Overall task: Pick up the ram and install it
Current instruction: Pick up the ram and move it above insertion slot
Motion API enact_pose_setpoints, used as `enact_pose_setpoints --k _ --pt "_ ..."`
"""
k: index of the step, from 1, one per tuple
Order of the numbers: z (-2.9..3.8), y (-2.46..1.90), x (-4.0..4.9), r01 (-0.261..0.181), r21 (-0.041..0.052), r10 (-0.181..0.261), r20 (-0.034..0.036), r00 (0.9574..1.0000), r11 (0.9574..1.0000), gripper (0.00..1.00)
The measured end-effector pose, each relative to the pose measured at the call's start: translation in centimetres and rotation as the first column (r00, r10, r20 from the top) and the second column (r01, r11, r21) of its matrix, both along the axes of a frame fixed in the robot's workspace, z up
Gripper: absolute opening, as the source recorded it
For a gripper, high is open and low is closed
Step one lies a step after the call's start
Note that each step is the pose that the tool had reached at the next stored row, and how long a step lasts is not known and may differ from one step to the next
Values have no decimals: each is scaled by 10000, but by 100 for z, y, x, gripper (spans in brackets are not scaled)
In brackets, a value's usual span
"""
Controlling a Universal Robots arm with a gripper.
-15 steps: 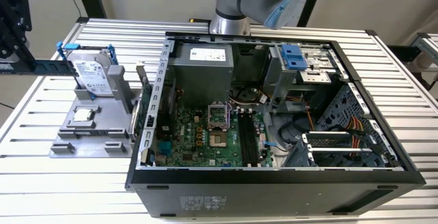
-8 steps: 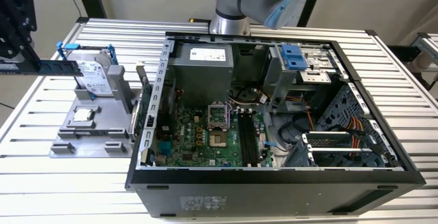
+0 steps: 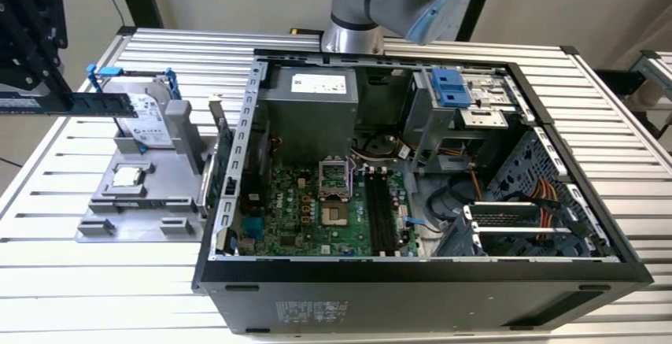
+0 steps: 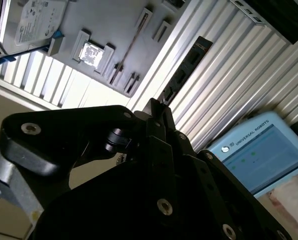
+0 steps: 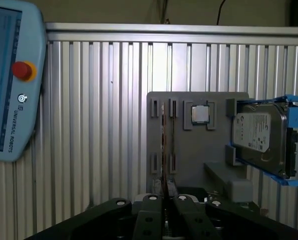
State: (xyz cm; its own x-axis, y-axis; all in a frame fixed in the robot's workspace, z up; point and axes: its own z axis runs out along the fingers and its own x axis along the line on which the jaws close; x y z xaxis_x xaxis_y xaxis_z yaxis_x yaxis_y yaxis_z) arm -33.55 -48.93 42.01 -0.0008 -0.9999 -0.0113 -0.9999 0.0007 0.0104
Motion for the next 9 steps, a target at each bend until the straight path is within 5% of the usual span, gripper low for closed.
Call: enact_pose_setpoints --k 9 --pt "0 0 81 0 0 0 0 10000 10000 0"
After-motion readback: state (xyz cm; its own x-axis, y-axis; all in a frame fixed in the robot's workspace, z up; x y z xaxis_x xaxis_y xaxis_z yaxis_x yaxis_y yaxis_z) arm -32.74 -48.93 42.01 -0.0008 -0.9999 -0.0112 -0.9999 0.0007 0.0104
